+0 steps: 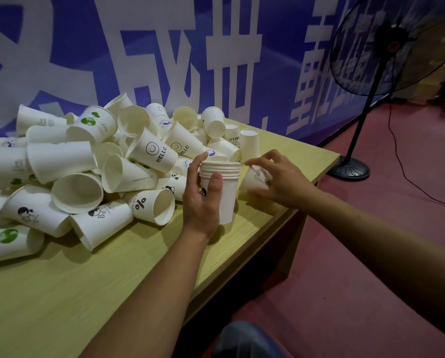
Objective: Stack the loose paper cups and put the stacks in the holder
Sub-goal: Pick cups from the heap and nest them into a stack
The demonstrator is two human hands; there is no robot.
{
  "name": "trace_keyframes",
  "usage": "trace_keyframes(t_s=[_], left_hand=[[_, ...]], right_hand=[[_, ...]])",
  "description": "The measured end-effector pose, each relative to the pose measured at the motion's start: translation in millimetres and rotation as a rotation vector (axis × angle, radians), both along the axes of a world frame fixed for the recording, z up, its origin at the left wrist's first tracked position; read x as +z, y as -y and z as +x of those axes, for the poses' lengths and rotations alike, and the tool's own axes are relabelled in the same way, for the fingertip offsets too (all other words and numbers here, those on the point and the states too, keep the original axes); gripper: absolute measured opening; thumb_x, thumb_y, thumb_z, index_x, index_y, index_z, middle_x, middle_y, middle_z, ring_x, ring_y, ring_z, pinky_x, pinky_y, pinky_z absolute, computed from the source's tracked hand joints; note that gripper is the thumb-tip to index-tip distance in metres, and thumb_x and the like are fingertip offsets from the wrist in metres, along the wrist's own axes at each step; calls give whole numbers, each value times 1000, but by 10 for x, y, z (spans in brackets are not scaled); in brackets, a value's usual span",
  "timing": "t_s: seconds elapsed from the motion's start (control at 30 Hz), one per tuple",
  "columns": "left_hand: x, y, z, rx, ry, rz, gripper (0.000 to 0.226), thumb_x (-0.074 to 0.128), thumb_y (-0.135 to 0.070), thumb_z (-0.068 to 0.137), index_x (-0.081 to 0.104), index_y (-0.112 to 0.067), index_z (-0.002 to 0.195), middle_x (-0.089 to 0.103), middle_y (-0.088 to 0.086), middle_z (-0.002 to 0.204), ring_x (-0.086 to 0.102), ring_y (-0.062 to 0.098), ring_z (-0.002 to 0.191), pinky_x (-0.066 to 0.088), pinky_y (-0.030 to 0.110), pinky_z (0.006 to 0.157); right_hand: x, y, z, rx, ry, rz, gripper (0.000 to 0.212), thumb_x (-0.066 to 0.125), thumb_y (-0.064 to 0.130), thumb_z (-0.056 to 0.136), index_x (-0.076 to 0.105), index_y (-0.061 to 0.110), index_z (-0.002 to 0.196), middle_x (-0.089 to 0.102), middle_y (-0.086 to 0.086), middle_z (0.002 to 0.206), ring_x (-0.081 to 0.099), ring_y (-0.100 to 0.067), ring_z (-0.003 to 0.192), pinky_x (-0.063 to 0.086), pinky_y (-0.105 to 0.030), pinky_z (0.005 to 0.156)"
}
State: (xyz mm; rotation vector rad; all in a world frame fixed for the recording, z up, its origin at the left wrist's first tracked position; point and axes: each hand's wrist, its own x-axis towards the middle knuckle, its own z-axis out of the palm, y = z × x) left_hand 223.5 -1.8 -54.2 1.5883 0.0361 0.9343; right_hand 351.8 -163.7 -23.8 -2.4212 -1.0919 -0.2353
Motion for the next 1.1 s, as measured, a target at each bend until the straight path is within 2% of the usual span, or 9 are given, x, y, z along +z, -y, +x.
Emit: trace_keyframes(t_s=[0.13,0.3,0.37,0.5,0.67,0.73,0.83,1.0,1.1], left_hand=[[-21,0,-3,-61,-17,47,52,54,-54,87,47,-38,136,61,-7,124,66,7,98,56,22,69],[-81,-1,20,-82,-77,161,62,53,-59,87,48,-32,143,57,-19,135,60,5,118,55,27,89],[-63,2,9,-80,-67,178,60,52,-57,88,46,-33,143,54,-27,135,57,0,122,51,23,94],[-43,-12,-12,-78,-45,172,59,53,-55,89,42,-39,144,53,-7,144,54,6,129,48,25,102],[-64,17,-7,-124,-98,256,67,52,-60,87,37,-43,149,44,-42,136,48,-15,125,44,10,97],[-81,17,8,-120,-84,239,71,53,-60,87,33,-44,152,48,-24,146,50,-4,131,48,26,105],[-59,6,14,-70,-26,192,72,54,-56,88,24,-50,153,57,0,143,60,16,126,54,48,99],[-17,-6,29,56,99,74,75,47,-45,94,20,-20,158,43,-30,141,53,-10,124,48,15,95],[-23,-65,38,145,108,57,66,48,-48,94,31,-25,153,51,-16,141,55,4,125,51,30,100]], right_hand=[[124,-1,-31,-105,-80,431,67,79,40,79,49,32,139,45,2,123,50,-12,98,47,-16,68],[308,-72,-185,-40,-233,768,60,72,41,86,46,33,139,45,3,125,54,-13,105,58,-27,71],[345,-117,-245,-22,-233,791,60,72,40,87,45,33,140,44,3,126,53,-15,109,58,-28,75],[377,-165,-283,-18,-273,877,59,71,36,88,44,31,140,45,1,124,53,-21,112,59,-29,75],[426,-218,-354,7,-298,895,59,70,38,88,43,30,140,46,4,121,55,-17,107,60,-27,70],[410,-274,-438,40,-335,869,59,70,37,88,43,30,140,46,6,120,56,-14,106,61,-29,70],[325,-375,-551,79,-351,835,55,65,40,91,45,30,141,51,11,118,59,-11,104,60,-28,75],[163,-433,-633,116,-298,738,39,55,35,99,56,29,137,53,4,125,52,8,97,48,-9,77],[108,-440,-642,133,-312,693,35,51,33,101,58,30,135,50,7,123,49,4,108,45,-7,81]])
